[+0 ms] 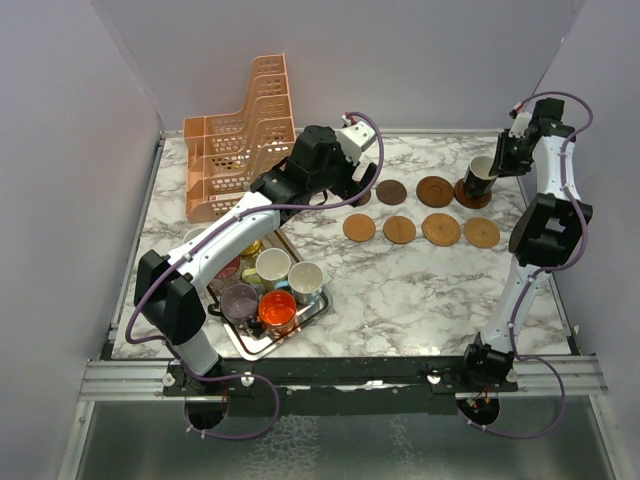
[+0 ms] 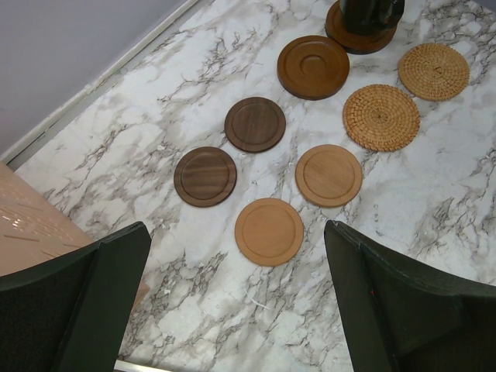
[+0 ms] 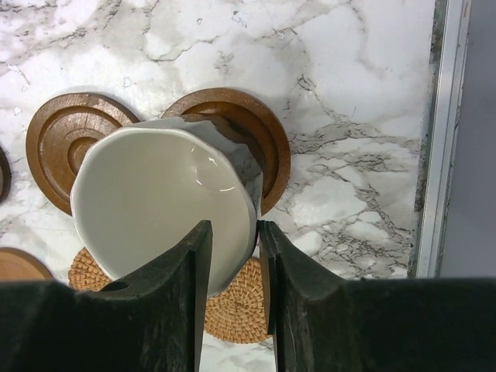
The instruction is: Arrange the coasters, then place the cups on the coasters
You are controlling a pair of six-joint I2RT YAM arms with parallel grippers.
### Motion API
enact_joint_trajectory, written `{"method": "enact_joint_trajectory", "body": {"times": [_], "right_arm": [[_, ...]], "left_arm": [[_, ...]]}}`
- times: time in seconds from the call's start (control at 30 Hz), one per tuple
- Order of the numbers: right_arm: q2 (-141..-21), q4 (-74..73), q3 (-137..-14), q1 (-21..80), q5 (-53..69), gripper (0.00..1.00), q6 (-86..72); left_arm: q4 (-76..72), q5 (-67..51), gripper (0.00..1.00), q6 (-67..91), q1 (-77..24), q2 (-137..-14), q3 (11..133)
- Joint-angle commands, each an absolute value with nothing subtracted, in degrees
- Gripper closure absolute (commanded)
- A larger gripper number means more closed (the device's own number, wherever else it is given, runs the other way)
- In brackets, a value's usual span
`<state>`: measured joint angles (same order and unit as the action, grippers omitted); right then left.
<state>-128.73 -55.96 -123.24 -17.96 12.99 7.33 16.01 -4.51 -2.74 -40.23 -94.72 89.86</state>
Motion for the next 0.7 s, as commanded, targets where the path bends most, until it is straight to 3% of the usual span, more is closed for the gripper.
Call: {"method": "enact_joint_trajectory", "body": {"times": [0.0,0.67], "right_arm": [[-124.47,-55.72,-121.38,-18.28,15.54,0.68,6.66],[-125.37,-54.35,-120.9,-18.28,10.47,0.67,8.35]], "left_arm": [[16.22,-3.97,0.01,-3.23,-40.34,-92.3,90.02],[16.19,-4.13,0.01,-3.3,-40.34,-91.92,90.0]]}}
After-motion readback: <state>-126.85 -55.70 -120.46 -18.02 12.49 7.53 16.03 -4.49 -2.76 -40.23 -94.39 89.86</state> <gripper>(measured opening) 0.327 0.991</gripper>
